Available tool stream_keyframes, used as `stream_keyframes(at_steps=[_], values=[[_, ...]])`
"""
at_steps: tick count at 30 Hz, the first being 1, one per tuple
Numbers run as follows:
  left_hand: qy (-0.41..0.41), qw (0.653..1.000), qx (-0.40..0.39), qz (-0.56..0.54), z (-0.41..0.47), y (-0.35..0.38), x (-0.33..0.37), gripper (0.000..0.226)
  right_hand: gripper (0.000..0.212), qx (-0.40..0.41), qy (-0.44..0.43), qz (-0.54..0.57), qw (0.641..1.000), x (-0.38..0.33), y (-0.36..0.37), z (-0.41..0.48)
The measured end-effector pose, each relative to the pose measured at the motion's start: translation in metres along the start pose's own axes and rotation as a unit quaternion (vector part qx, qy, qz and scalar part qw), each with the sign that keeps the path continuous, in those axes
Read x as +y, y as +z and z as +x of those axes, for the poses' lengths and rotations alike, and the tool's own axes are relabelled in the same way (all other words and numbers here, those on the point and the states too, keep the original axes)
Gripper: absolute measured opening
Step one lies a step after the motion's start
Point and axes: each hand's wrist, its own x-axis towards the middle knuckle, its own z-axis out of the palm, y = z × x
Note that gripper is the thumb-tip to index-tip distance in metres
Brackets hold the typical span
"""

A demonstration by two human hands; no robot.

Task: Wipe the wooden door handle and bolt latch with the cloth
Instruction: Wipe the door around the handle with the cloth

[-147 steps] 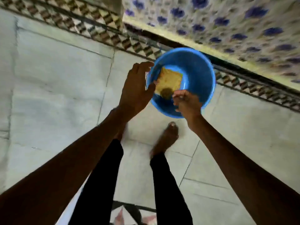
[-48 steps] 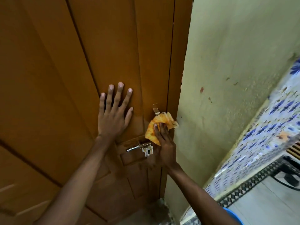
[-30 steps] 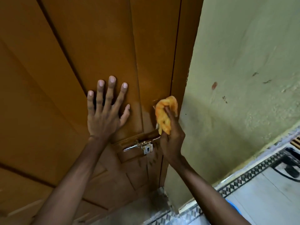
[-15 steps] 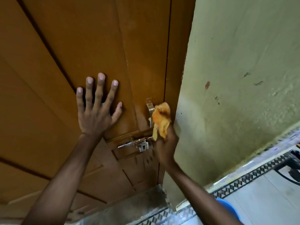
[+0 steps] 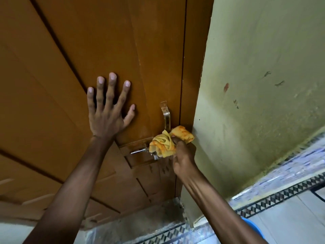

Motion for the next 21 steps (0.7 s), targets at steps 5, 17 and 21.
stream_keyframes(at_steps=[5, 17, 21], values=[[-0.009, 1.000, -0.007, 0.003, 0.000, 0.001, 0.000, 0.071, 0.023, -0.031, 0.022, -0.054, 0.998, 0.006, 0.001, 0.005], [-0.007, 1.000, 0.001, 0.010, -0.002, 0.002, -0.001, 0.072, 0.032, -0.067, 0.042, -0.081, 0.994, -0.005, -0.009, 0.005], [-0.008, 1.000, 0.003, 0.017, -0.003, 0.003, 0.000, 0.072, 0.030, -0.071, 0.018, -0.053, 0.996, -0.001, -0.013, 0.005]])
